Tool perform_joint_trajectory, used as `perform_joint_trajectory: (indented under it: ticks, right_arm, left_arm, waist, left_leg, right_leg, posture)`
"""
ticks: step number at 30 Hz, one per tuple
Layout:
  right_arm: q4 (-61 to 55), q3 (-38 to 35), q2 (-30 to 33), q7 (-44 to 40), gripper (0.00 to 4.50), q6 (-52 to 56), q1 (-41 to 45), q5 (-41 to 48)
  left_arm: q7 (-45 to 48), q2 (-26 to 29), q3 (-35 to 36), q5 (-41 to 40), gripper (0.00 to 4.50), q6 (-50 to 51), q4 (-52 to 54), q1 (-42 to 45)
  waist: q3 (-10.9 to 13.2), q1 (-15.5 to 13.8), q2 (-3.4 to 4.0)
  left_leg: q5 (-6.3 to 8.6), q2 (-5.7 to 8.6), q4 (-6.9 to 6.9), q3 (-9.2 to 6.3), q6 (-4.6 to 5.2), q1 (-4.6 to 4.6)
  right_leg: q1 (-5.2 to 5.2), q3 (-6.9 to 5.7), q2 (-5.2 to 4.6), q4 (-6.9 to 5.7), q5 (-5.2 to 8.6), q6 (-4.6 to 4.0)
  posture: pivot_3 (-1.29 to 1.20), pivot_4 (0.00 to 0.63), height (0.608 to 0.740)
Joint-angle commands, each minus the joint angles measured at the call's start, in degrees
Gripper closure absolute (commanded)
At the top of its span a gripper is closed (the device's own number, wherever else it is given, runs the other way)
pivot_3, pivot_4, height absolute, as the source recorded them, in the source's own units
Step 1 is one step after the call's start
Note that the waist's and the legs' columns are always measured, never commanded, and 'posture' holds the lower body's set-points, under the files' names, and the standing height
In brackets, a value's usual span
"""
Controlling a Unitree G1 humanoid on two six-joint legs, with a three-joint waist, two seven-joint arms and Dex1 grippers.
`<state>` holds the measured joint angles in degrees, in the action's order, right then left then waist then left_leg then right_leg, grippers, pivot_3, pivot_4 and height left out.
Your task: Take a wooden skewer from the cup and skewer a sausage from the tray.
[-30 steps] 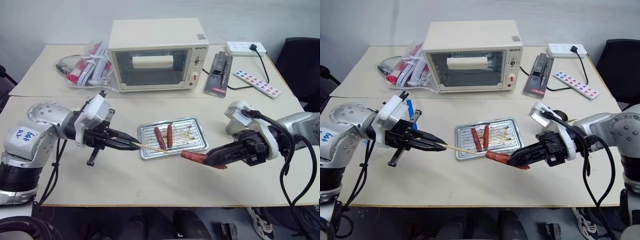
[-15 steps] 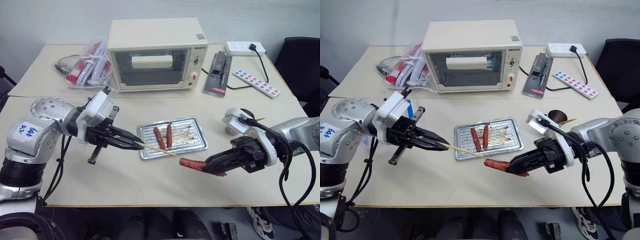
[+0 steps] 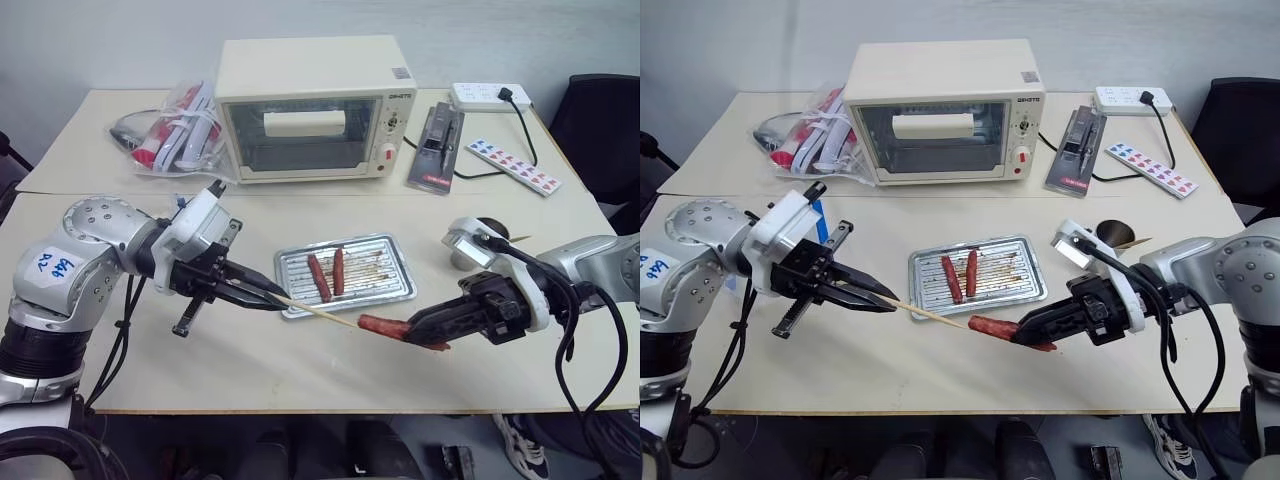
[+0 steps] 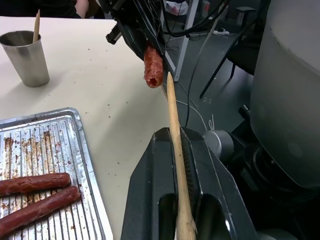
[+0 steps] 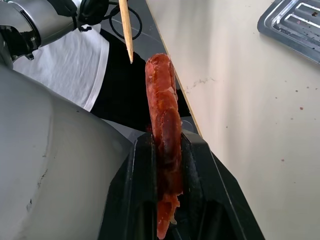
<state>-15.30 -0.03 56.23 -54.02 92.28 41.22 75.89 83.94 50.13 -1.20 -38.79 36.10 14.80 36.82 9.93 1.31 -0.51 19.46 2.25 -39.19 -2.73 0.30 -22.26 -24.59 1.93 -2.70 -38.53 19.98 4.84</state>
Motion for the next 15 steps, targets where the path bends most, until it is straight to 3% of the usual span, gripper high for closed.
perform_joint_trajectory:
  ticks: [1, 15]
  right_arm:
    - [-0.69, -1.69, 0.55, -0.51, 4.12, 0.22, -0.24, 1.73]
    - [0.11, -2.28, -0.3, 1.79, 4.12, 0.22, 0.33, 5.03]
  left_arm:
    - [0.51, 1.08, 0.89, 0.88, 4.5, -1.78, -1.22, 0.28]
    - [-0.3, -0.13, 0.17, -0.52, 4.5, -0.79, 1.0, 0.19]
  waist:
    - [0.0, 0.0, 0.0]
    - [0.0, 0.0, 0.0]
  left_leg:
    - [0.0, 0.0, 0.0, 0.0, 0.0, 0.0]
    - [0.0, 0.0, 0.0, 0.0, 0.0, 0.0]
  right_leg:
    - [0.0, 0.0, 0.0, 0.0, 0.0, 0.0]
    - [0.0, 0.0, 0.0, 0.01, 0.0, 0.0]
  posture:
    - [0.0, 0.15, 0.74]
    - [0.0, 0.15, 0.74]
